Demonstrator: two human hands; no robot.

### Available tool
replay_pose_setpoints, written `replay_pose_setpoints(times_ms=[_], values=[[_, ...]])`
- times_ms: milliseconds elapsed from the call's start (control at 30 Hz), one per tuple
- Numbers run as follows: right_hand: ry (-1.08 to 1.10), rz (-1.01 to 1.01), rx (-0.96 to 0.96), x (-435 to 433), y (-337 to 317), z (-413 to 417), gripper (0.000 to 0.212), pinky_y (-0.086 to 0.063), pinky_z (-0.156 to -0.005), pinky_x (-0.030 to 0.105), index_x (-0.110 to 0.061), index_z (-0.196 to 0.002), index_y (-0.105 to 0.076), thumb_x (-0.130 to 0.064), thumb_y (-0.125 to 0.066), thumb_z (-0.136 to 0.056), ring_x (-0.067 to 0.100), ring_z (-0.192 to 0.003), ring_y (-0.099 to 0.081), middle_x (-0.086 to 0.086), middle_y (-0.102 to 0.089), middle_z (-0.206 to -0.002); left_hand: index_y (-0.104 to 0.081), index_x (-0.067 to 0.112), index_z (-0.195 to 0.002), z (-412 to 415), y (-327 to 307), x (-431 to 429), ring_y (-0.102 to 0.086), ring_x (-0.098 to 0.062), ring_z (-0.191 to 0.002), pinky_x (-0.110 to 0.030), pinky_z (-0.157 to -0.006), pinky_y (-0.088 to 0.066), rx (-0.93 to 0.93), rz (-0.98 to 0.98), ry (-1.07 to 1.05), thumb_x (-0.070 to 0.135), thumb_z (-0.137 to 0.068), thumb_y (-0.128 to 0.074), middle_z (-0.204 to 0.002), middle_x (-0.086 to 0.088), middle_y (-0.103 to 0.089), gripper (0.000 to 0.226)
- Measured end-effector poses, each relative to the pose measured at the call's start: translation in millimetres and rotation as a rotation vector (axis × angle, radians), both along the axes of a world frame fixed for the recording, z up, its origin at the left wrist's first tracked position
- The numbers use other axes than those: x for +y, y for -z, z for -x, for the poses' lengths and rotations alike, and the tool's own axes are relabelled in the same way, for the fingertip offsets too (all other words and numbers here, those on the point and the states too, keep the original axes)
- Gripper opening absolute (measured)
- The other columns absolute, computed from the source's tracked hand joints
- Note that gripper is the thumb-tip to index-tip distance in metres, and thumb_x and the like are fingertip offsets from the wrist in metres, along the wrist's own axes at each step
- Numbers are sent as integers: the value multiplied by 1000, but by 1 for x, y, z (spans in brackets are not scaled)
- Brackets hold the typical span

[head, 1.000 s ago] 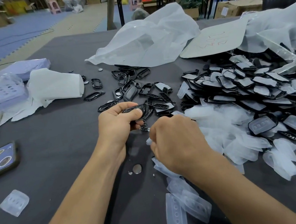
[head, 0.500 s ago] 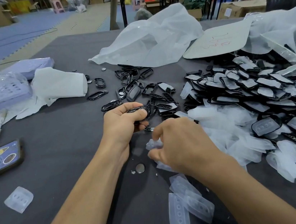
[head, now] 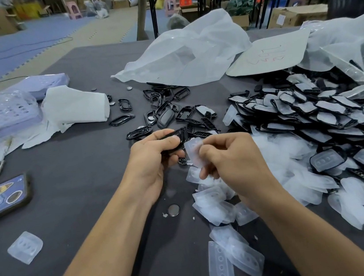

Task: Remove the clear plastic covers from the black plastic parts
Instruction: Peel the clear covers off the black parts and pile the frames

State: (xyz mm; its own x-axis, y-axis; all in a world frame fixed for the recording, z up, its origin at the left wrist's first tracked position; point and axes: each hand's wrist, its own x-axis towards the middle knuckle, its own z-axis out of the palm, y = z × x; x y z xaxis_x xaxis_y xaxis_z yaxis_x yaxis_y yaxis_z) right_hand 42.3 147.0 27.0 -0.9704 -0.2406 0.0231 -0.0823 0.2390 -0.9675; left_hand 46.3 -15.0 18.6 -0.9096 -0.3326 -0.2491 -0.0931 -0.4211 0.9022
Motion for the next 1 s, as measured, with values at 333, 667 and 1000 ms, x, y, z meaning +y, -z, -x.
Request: replay_pose_setpoints(times_ms=[333, 667, 1000], values=[[53, 247, -156, 1, -3, 3, 20, -34, -39, 17, -7, -76, -76, -9, -68, -94, 11, -39, -42, 5, -53, -47, -82, 12, -81, -2, 1, 2, -48, -12, -43, -18, -39, -34, 22, 161, 42, -9, -82, -62, -57, -2, -60, 29], [166, 274, 20, 8, -2, 8, 16, -51, -51, 23, -22, -92, -76, -6, -70, -92, 12, -54, -59, 3, -73, -67, -84, 21, -84, -4, 8, 7, -50, -15, -45, -17, -43, -37, 53, 389, 123, -7, -84, -70, -57, -11, -60, 31], [339, -404, 1013, -1, 9, -1, 4, -47, -76, 36, -23, -83, -80, -20, -82, -82, 13, -84, -62, -12, -76, -84, -79, 7, -108, -9, 3, 12, -66, -18, -60, -21, -56, -52, 81, 368, 338, -16, -84, -54, -76, -18, -68, 41]])
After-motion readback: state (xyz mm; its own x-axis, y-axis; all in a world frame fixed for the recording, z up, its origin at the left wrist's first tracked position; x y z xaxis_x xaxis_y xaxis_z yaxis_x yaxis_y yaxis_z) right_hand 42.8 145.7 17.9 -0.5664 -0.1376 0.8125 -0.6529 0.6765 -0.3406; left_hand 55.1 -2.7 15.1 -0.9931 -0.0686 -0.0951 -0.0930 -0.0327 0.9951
